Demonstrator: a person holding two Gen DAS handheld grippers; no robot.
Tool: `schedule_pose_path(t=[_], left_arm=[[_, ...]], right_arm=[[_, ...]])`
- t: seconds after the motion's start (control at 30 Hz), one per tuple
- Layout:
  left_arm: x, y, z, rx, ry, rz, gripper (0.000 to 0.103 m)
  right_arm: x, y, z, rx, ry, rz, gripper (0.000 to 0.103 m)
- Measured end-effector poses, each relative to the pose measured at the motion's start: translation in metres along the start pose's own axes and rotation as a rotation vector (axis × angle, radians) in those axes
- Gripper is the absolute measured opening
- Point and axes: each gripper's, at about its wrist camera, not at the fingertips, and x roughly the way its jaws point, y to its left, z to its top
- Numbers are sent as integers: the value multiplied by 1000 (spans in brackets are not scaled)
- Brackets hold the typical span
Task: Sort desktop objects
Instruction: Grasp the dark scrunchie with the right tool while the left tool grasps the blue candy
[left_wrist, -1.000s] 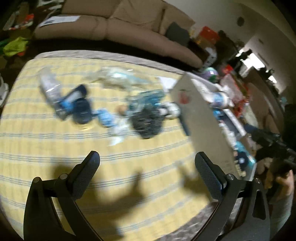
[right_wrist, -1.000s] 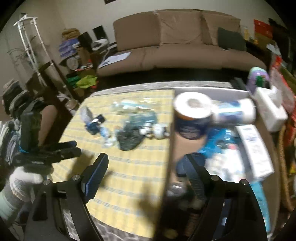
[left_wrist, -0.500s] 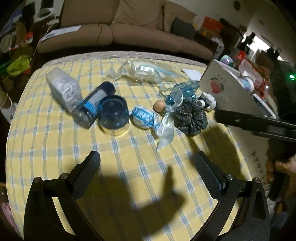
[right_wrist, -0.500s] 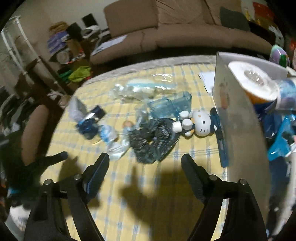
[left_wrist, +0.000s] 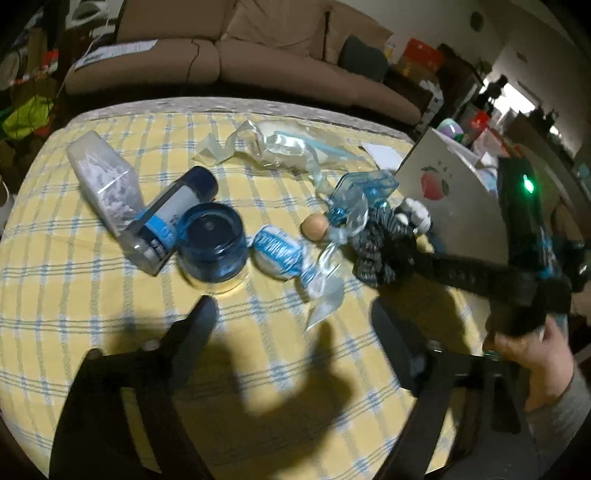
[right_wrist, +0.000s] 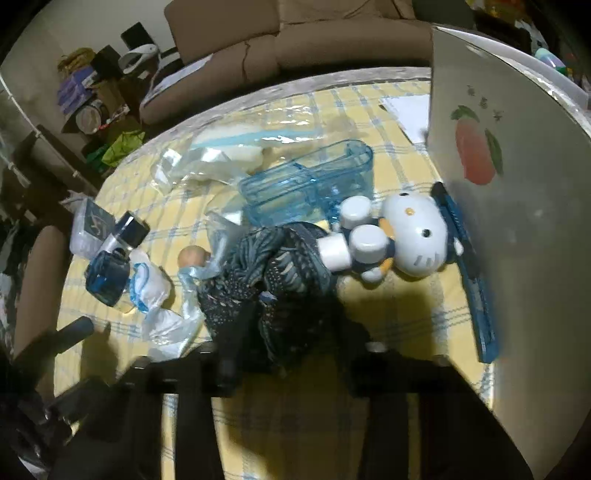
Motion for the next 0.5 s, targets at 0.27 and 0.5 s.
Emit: schedule_pose_path(t=[0.27, 0.5], left_arm=[[31, -10, 23, -133, 13, 33, 78], [63, -9, 29, -263, 4, 169, 59]], right_arm=[[-55, -2, -30, -29, -50, 48, 12], [-85, 11, -60, -81, -52, 125, 12]])
